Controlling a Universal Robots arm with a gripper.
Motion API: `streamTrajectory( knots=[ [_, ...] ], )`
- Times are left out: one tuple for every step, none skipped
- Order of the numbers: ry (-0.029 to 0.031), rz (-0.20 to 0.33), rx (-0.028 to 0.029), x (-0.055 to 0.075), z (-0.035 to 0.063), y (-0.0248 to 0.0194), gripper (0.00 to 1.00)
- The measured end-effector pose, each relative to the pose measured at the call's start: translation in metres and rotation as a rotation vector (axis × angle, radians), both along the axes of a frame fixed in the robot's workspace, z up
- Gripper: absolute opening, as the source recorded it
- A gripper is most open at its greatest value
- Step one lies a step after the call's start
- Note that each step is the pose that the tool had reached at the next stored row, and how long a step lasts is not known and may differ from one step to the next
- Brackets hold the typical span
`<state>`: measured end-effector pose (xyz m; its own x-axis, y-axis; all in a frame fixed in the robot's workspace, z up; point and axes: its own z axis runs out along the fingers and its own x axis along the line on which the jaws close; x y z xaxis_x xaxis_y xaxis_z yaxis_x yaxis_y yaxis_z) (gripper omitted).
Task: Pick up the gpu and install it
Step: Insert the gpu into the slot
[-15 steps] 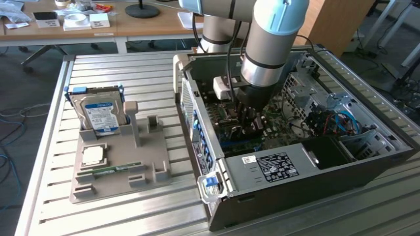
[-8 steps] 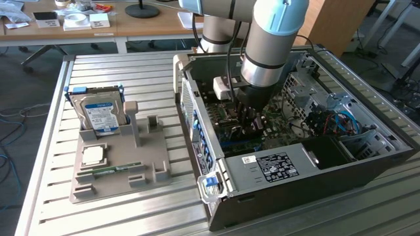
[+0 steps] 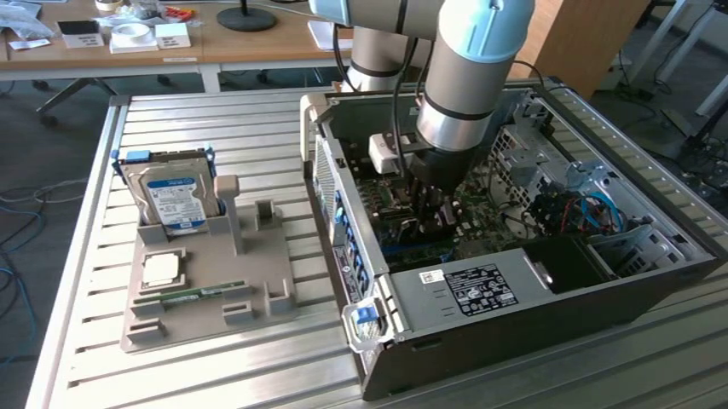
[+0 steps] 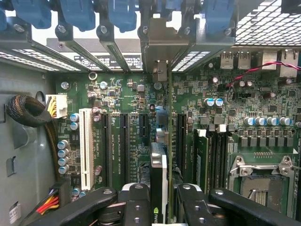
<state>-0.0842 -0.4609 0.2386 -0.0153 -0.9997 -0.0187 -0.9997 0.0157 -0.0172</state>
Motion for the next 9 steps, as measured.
streamTrajectory(
  knots=[
    [0.0000, 0.000, 0.0000, -0.0001, 0.0000, 0.0000, 0.27],
    [0.0000, 0.000, -0.0001, -0.0002, 0.0000, 0.0000, 0.27],
    [0.0001, 0.000, -0.0001, -0.0003, 0.0000, 0.0000, 0.27],
    [0.0001, 0.000, -0.0001, -0.0004, 0.0000, 0.0000, 0.27],
    [0.0001, 0.000, -0.0001, -0.0004, 0.0000, 0.0000, 0.27],
    [0.0001, 0.000, -0.0001, -0.0005, 0.0000, 0.0000, 0.27],
    [0.0001, 0.000, -0.0001, -0.0005, 0.0001, 0.0000, 0.27],
    [0.0001, 0.000, -0.0002, -0.0006, 0.0001, 0.0000, 0.27],
    [0.0001, 0.000, -0.0002, -0.0007, 0.0000, 0.0000, 0.27]
  ],
)
